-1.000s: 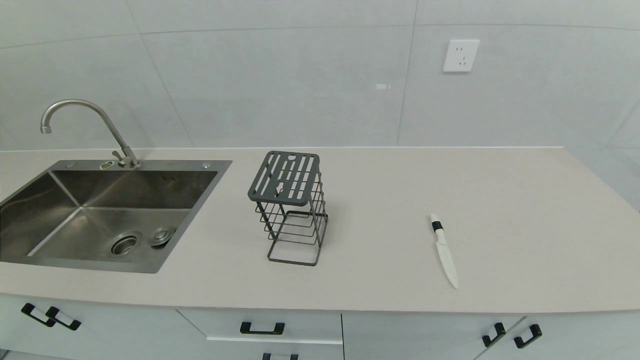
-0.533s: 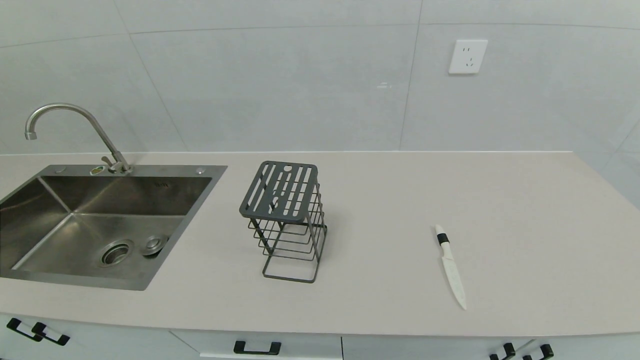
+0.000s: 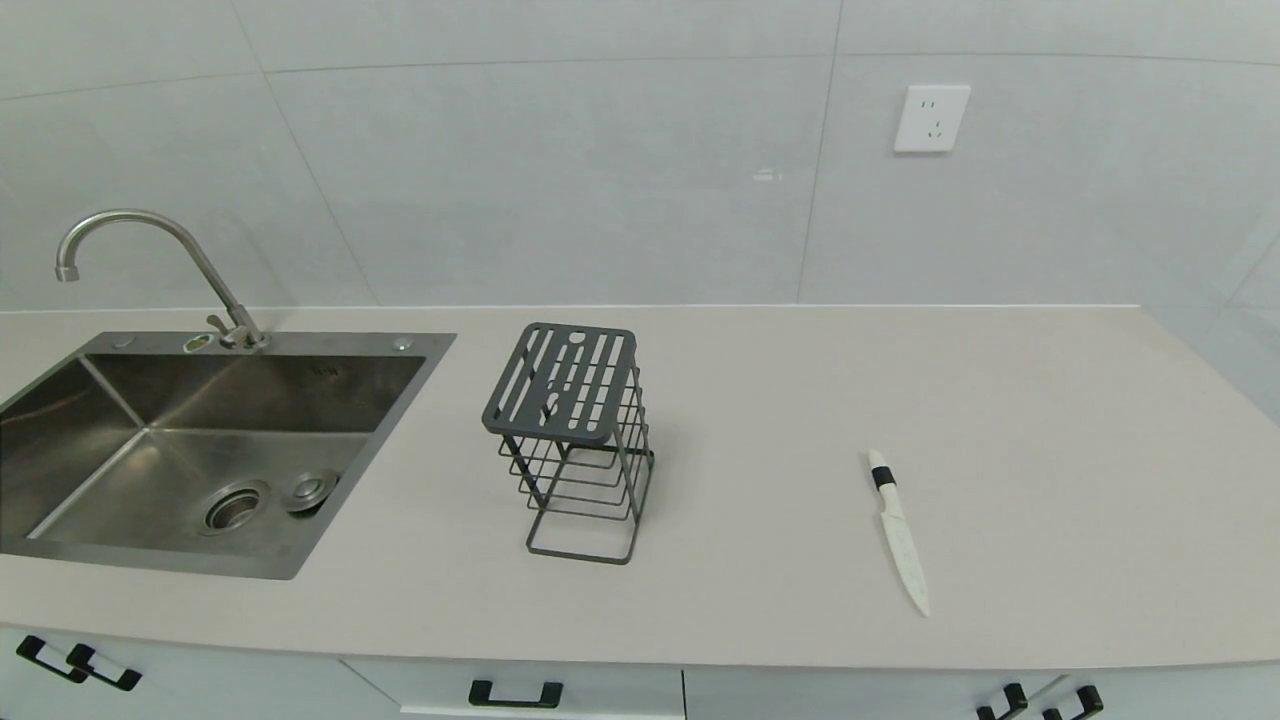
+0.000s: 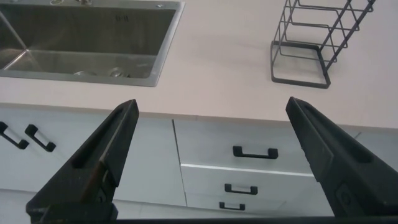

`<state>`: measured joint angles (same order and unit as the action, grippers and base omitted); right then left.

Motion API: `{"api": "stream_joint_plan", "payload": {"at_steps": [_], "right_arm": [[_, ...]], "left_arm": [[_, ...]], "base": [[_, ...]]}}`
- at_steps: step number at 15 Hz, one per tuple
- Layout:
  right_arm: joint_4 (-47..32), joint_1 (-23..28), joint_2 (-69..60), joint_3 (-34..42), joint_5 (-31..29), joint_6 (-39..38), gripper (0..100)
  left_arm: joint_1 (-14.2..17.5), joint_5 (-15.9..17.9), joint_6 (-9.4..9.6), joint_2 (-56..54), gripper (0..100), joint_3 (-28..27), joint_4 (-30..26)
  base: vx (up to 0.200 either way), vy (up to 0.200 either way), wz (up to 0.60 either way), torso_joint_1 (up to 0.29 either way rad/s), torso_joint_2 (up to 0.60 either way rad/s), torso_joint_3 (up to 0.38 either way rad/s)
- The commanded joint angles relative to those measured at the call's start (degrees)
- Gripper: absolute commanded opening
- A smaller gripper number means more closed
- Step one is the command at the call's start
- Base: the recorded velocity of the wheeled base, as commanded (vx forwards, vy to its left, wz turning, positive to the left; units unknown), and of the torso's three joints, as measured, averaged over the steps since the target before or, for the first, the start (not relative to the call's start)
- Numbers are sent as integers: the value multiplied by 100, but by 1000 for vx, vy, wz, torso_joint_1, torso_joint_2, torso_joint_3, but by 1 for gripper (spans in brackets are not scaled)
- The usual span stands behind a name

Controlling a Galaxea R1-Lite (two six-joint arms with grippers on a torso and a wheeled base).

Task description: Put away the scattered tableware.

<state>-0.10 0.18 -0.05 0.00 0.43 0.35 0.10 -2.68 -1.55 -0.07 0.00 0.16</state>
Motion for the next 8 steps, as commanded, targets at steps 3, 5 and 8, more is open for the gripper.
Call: {"api": "stream_joint_plan", "payload": {"at_steps": [3, 5, 8], "right_arm": [[1, -1, 5, 0, 1, 0, 100], [1, -1, 5, 0, 1, -9, 100], [1, -1, 5, 0, 1, -9, 100]], "left_arm": [[-1, -4, -3, 7, 100, 0, 2], [-1, -4, 5, 7, 100, 0, 2], [-1, -4, -3, 7, 100, 0, 2]], "base": [[0, 0, 0, 0, 0, 0], [0, 0, 0, 35, -4, 35], [0, 0, 0, 225, -40, 188]]}}
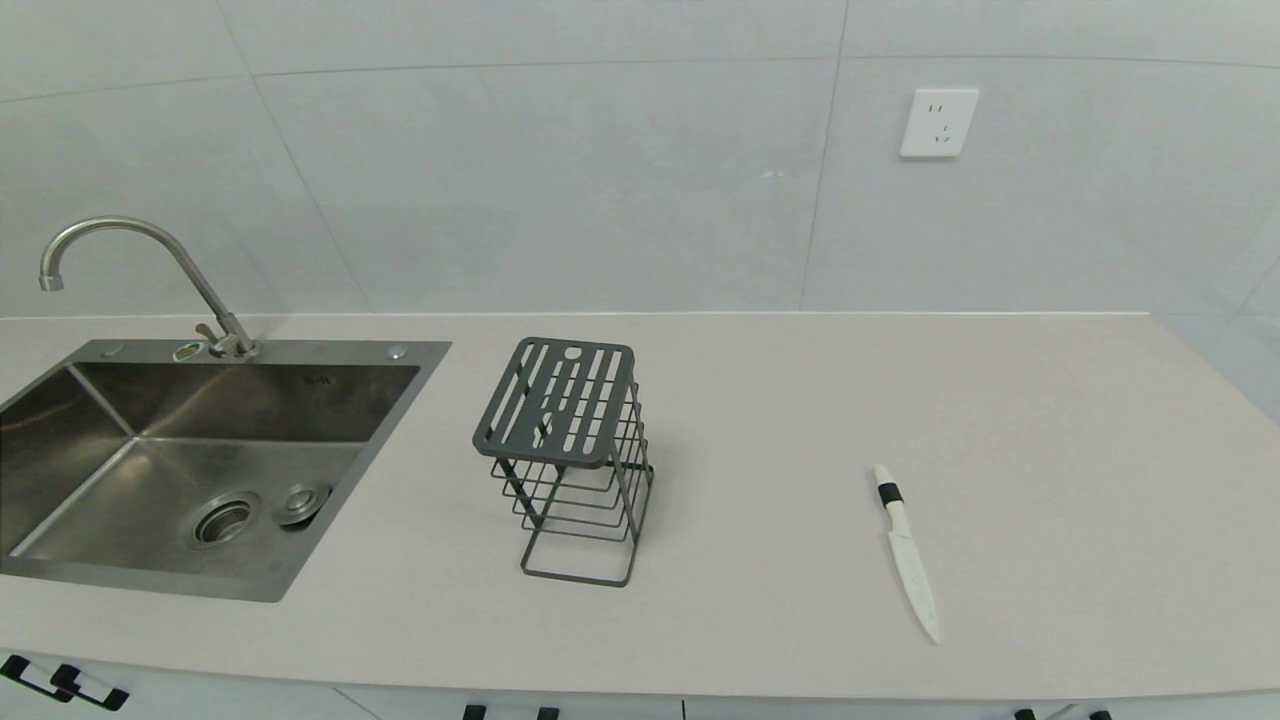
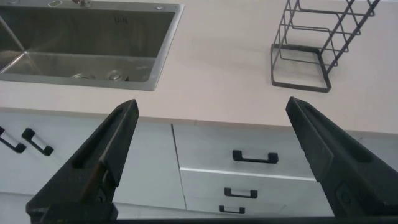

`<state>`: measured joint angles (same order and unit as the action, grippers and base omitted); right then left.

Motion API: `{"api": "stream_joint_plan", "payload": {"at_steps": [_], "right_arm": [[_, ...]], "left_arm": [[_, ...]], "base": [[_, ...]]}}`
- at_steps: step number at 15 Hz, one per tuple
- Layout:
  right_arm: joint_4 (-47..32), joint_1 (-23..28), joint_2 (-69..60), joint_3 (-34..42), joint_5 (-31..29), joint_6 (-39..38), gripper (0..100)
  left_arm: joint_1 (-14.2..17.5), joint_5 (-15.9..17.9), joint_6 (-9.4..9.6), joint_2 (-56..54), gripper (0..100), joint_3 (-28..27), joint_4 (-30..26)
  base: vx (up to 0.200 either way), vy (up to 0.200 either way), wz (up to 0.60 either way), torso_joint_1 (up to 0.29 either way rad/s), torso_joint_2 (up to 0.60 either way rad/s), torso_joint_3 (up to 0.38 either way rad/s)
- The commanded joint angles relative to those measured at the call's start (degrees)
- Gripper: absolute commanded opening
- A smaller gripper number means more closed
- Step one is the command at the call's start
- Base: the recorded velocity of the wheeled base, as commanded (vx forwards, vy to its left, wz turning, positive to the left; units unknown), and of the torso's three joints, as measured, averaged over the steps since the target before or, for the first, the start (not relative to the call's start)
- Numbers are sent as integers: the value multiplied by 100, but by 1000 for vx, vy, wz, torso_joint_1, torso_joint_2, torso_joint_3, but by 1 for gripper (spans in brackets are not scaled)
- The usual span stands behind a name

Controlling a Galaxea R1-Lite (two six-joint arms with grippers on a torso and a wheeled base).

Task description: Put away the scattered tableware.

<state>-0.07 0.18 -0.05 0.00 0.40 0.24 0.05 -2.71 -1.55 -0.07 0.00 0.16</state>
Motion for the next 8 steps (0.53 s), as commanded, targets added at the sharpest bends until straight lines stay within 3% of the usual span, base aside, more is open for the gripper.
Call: {"api": "stream_joint_plan", "payload": {"at_steps": [1, 5, 8], "right_arm": [[-1, -1, 5, 0, -14, 2, 100], [-1, -1, 5, 0, -14, 2, 100], [-1, -1, 5, 0, -14, -7, 100]], "left_arm": [[13, -2, -3, 7, 100, 0, 2], [4, -2, -3, 7, 100, 0, 2], [13, -2, 14, 7, 100, 0, 2]], "base": [[0, 0, 0, 295, -61, 227], [0, 0, 0, 322, -95, 220], [0, 0, 0, 154, -53, 90]]}}
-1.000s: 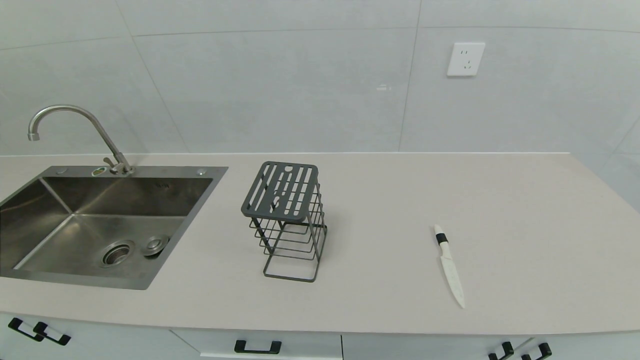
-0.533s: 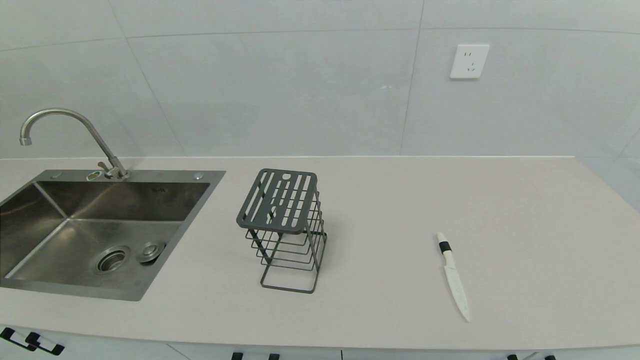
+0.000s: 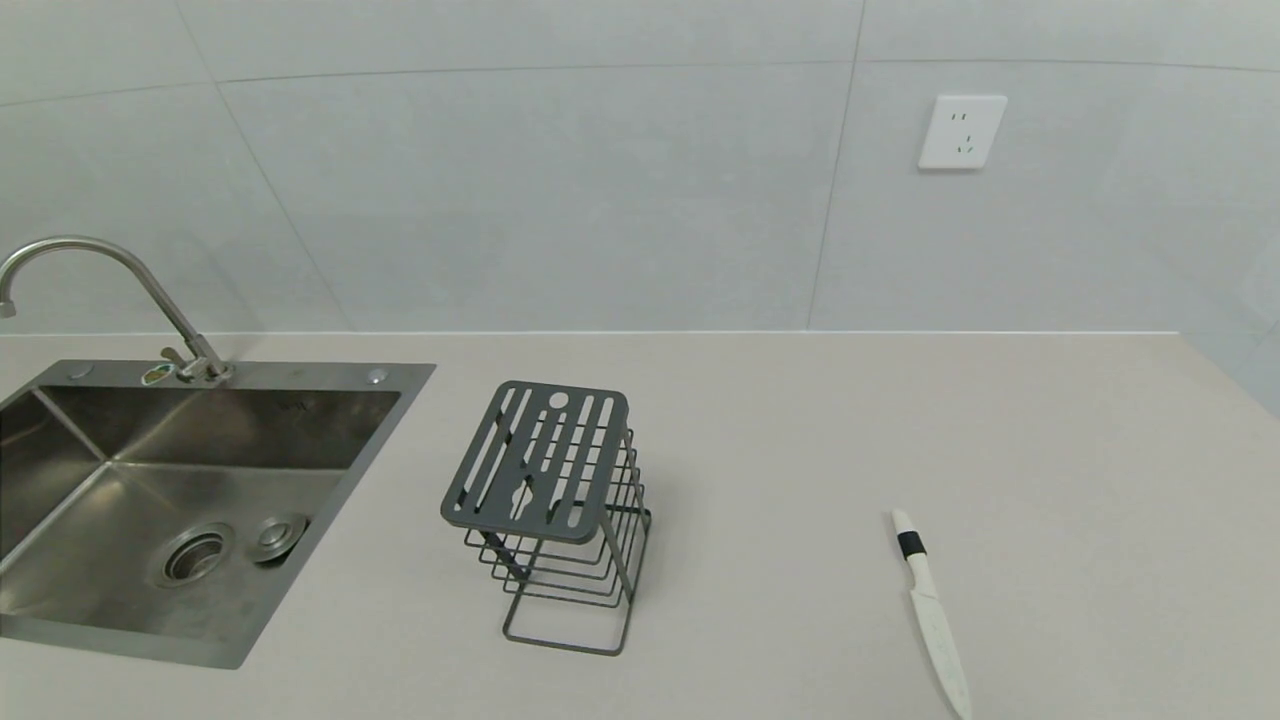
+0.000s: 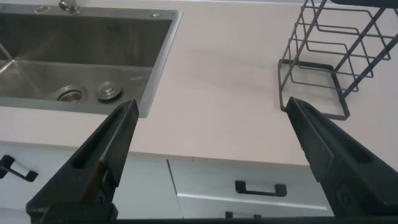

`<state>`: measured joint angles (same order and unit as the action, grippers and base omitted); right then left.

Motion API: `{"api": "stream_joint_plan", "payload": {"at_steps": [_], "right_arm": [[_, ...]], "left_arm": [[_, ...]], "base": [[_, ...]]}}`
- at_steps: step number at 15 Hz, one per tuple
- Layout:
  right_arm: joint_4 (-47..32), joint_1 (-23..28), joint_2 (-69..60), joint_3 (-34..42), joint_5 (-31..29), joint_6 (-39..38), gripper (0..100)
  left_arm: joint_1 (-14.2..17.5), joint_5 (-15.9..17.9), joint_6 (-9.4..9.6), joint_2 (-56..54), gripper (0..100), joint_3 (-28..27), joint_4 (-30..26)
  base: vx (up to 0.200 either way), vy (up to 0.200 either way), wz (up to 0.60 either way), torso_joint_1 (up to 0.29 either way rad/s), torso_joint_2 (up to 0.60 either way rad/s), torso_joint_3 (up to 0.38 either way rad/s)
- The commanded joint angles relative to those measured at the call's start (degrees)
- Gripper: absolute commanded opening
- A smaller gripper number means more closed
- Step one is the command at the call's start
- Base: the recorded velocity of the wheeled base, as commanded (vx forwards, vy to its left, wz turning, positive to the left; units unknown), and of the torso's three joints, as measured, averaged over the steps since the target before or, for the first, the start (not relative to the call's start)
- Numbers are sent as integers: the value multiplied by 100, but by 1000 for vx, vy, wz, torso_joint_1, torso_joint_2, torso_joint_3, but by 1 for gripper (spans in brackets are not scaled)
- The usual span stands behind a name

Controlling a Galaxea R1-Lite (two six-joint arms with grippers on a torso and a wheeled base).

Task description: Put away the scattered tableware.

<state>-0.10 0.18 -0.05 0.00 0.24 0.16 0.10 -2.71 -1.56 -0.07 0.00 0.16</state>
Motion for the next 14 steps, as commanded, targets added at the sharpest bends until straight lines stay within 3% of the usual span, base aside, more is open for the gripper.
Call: {"api": "stream_joint_plan", "payload": {"at_steps": [1, 3, 6, 9, 10, 12, 14], "right_arm": [[1, -1, 5, 0, 2, 2, 100], [1, -1, 5, 0, 20, 160, 100], [62, -1, 5, 0, 195, 547, 100], [1126, -1, 5, 0, 283, 555, 100], [1038, -9, 5, 0, 450, 564, 100], [467, -18, 14, -211, 1417, 459, 100], [-500, -27, 462, -817, 1865, 432, 100]], "left_arm": [[8, -2, 24, 7, 100, 0, 2], [-1, 7, 77, 7, 100, 0, 2], [8, 7, -2, 7, 100, 0, 2], [8, 16, -37, 7, 100, 0, 11], [8, 7, -37, 7, 100, 0, 11], [8, 7, -55, 7, 100, -9, 11], [8, 7, -72, 7, 100, -9, 11]], "base": [[0, 0, 0, 0, 0, 0], [0, 0, 0, 0, 0, 0], [0, 0, 0, 0, 0, 0], [0, 0, 0, 0, 0, 0], [0, 0, 0, 0, 0, 0], [0, 0, 0, 0, 0, 0], [0, 0, 0, 0, 0, 0]]}}
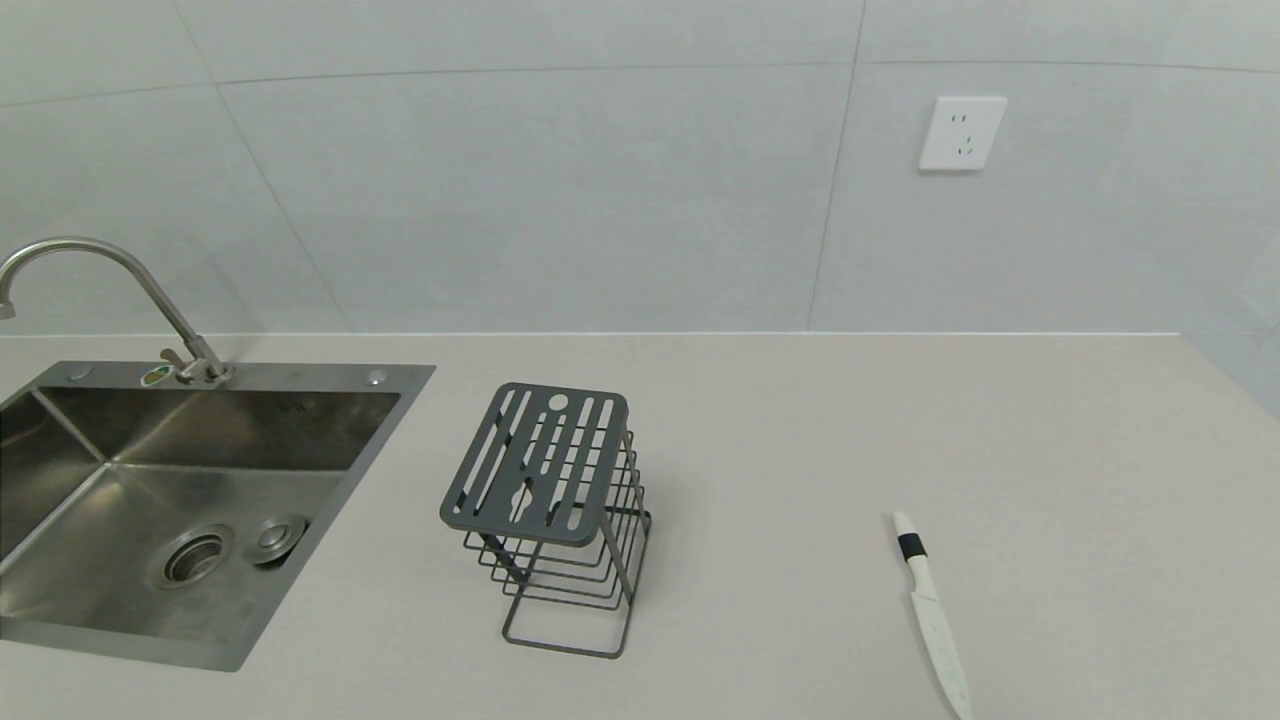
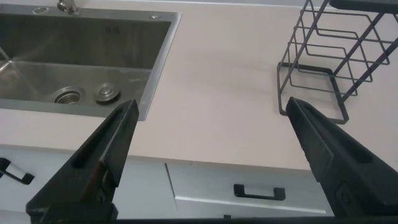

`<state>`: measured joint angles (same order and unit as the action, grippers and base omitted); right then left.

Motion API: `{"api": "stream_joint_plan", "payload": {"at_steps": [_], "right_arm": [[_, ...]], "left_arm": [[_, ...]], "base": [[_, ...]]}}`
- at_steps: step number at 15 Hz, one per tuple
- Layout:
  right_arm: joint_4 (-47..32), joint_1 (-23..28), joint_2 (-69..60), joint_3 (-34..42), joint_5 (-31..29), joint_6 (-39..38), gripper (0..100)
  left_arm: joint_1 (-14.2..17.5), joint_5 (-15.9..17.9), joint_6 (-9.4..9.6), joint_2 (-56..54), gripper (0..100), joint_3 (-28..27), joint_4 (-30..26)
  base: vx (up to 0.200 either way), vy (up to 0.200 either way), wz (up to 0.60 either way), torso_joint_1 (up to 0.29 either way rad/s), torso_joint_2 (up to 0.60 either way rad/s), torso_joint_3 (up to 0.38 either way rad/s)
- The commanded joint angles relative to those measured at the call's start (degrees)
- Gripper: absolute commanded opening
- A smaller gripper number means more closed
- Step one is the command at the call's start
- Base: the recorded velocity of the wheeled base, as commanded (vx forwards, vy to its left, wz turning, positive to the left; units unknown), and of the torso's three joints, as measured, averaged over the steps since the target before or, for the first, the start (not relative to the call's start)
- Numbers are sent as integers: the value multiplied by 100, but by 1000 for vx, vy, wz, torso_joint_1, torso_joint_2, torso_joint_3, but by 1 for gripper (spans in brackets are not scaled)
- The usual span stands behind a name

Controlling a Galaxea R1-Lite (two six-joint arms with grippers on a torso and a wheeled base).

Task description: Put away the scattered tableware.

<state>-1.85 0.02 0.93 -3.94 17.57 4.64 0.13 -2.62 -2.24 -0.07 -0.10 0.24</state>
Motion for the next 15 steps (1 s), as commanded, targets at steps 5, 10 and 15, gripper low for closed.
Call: {"api": "stream_joint_plan", "payload": {"at_steps": [5, 10, 15], "right_arm": [[-571, -117, 1788, -977, 608, -324, 100], [-237, -196, 2597, -995, 687, -315, 100], [968, -697, 4161, -1004, 748, -289, 100]], "left_arm": [[4, -2, -4, 7, 100, 1, 2], [4, -2, -4, 7, 100, 1, 2], [-5, -2, -13, 7, 100, 1, 2]], "base": [[0, 0, 0, 0, 0, 0], [0, 0, 0, 0, 0, 0], [0, 0, 0, 0, 0, 0]]}}
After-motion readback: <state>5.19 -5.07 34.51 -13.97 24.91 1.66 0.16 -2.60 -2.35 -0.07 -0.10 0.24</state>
